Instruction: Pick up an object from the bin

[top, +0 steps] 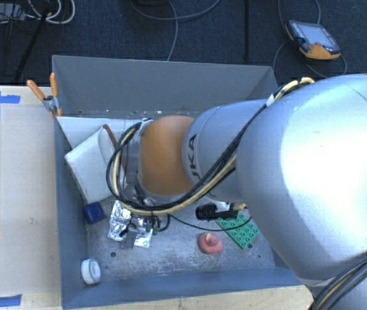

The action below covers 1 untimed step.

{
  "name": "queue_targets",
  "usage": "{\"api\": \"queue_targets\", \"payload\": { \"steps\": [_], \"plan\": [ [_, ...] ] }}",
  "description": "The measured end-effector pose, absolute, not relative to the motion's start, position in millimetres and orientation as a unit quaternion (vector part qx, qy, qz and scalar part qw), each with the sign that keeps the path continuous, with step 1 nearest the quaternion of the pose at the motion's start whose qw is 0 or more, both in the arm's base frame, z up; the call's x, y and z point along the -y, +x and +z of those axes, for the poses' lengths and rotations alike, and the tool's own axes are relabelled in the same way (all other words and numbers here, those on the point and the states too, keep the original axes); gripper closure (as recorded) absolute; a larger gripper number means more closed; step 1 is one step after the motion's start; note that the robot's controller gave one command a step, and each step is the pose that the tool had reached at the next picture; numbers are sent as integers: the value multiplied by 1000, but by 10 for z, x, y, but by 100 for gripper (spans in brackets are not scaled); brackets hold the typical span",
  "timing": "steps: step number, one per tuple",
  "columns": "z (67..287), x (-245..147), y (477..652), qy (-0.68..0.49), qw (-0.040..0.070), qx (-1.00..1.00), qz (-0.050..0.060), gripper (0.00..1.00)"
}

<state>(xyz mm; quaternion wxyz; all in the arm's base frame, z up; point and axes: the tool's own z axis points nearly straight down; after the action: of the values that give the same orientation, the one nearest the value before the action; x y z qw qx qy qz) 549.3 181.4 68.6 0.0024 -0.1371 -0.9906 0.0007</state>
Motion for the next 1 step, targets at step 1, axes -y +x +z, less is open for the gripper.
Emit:
{"api": "queue_targets", "payload": {
  "steps": [1],
  "plan": [
    [692, -1813, 5501, -137, 1, 991, 0, 100]
  ]
}}
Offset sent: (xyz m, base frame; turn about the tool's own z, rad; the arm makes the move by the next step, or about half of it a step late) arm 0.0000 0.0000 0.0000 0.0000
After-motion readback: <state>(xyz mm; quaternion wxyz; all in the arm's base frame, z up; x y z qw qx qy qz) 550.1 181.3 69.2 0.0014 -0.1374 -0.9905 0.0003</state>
